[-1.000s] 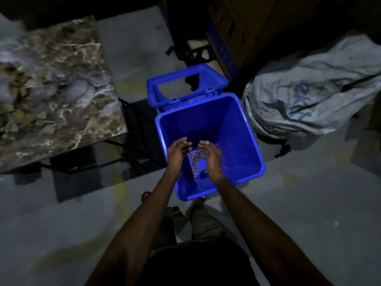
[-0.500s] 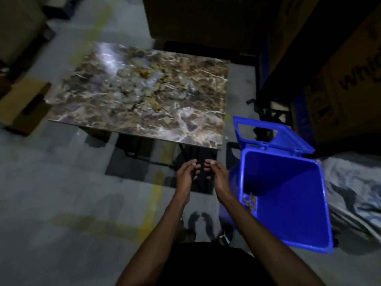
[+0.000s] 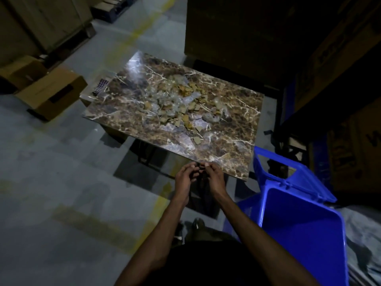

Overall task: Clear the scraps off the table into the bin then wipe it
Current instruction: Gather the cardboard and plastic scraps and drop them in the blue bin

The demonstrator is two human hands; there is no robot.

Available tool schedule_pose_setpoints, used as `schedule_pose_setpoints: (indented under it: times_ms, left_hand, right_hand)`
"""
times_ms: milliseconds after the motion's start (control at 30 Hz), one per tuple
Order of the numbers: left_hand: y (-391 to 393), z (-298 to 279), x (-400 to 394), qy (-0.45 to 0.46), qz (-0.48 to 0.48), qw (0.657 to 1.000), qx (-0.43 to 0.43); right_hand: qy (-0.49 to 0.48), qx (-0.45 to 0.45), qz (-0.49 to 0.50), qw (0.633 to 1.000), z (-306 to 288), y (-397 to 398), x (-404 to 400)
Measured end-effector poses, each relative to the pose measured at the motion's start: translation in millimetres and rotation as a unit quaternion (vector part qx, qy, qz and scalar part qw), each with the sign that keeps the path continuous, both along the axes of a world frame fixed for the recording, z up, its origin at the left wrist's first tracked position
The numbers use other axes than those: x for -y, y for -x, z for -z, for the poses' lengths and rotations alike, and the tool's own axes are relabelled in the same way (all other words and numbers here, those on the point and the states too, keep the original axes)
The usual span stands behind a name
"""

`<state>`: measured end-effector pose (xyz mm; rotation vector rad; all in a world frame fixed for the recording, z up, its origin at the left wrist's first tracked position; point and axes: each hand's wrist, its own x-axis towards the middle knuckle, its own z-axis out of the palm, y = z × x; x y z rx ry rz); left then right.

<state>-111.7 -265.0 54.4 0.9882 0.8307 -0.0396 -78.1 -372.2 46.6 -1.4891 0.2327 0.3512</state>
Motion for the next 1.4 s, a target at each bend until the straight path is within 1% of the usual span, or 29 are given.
schedule_pose_setpoints:
  times_ms: [67, 167, 300, 433, 533, 600, 667, 767, 833, 900, 1000, 1067, 1167, 1233, 1333, 1400]
  left_hand:
    - [-11, 2, -3, -0.001, 0.0, 1.0, 0.004]
    - [-30, 8, -9, -0.004, -0.002, 1.0, -0.005]
    - [-67, 23, -17, -0.023, 0.006, 0.999, -0.026]
    - [-120, 38, -25, -0.051, 0.013, 0.997, -0.06]
    - [-155, 44, -24, -0.074, 0.033, 0.992, -0.1]
    - [-174, 53, -23, -0.098, 0.048, 0.985, -0.132]
    - [-189, 64, -22, -0.14, 0.077, 0.972, -0.17]
    - [-202, 71, -24, -0.235, 0.149, 0.934, -0.222]
    - [-212, 73, -27, -0.27, 0.166, 0.924, -0.215]
    - [-227, 80, -33, -0.29, 0.156, 0.921, -0.208]
    - [-251, 96, -46, -0.272, 0.135, 0.931, -0.204]
    - [-267, 93, -54, -0.303, 0.17, 0.92, -0.183]
    - [-283, 90, -65, -0.322, 0.219, 0.909, -0.149]
    - [-289, 94, -71, -0.324, 0.228, 0.91, -0.125]
    - [-292, 105, -76, -0.32, 0.248, 0.908, -0.107]
    - [-293, 113, -79, -0.326, 0.254, 0.907, -0.081]
  right_hand:
    - [0.005, 0.008, -0.006, 1.0, 4, -10, -4]
    - [0.015, -0.004, -0.009, 1.0, 17, -29, -6]
    - [0.038, -0.004, -0.013, 0.999, 33, -72, -5]
    - [0.021, -0.06, 0.005, 0.998, 38, -134, -7]
    - [0.01, -0.077, 0.04, 0.996, 45, -177, -6]
    - [0.012, -0.088, 0.042, 0.995, 55, -196, -3]
    - [0.017, -0.091, 0.03, 0.995, 67, -209, -1]
    - [0.018, -0.109, 0.023, 0.994, 79, -218, 0]
    - [0.024, -0.119, 0.022, 0.992, 81, -221, -3]
    - [0.025, -0.122, 0.019, 0.992, 88, -225, -6]
    - [0.03, -0.123, 0.025, 0.992, 98, -230, -16]
    - [0.044, -0.117, 0.025, 0.992, 100, -239, -26]
    - [0.048, -0.118, 0.041, 0.991, 98, -246, -43]
    - [0.054, -0.117, 0.061, 0.99, 94, -252, -51]
    - [0.066, -0.115, 0.067, 0.989, 88, -258, -60]
    - [0.076, -0.112, 0.074, 0.988, 90, -259, -63]
